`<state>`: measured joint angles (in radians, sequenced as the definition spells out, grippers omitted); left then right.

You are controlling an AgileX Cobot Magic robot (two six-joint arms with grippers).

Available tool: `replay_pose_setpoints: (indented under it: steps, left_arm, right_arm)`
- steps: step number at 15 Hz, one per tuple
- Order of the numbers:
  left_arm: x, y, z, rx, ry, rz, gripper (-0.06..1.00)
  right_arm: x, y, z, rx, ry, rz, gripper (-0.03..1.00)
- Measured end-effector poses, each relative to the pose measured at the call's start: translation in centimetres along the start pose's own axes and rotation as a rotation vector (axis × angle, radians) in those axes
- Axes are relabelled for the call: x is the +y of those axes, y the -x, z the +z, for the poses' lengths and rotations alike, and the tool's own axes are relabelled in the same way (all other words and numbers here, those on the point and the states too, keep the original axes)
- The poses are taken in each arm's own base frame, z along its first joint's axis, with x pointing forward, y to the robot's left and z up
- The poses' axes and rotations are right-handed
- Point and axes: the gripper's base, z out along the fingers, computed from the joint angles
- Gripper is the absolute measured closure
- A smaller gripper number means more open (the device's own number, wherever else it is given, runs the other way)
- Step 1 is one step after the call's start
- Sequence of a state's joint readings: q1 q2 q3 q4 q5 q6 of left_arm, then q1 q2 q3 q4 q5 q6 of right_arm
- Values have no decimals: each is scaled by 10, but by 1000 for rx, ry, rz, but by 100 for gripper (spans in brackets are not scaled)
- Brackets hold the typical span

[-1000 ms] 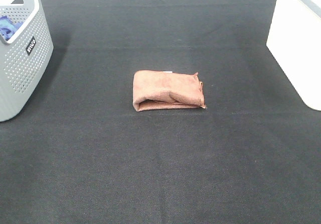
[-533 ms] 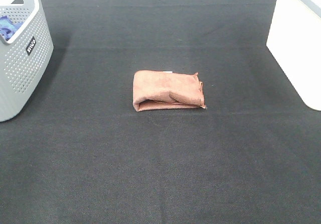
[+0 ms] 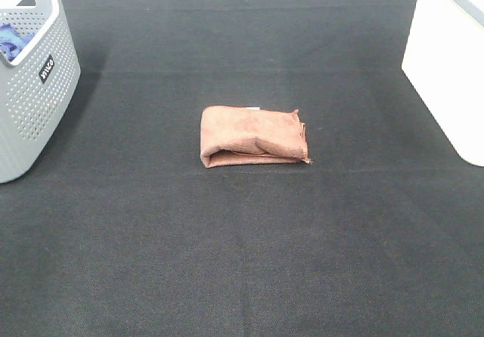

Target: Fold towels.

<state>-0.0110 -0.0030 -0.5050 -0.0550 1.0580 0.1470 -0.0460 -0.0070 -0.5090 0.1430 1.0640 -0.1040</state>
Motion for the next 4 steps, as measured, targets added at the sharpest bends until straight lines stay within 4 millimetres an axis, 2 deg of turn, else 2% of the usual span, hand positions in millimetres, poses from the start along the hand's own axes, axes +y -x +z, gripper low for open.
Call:
replay_pose_setpoints:
  steps: [4]
  left_arm:
    - [0, 0, 0, 0, 0, 0, 34]
  right_arm:
    - [0, 0, 0, 0, 0, 0, 20]
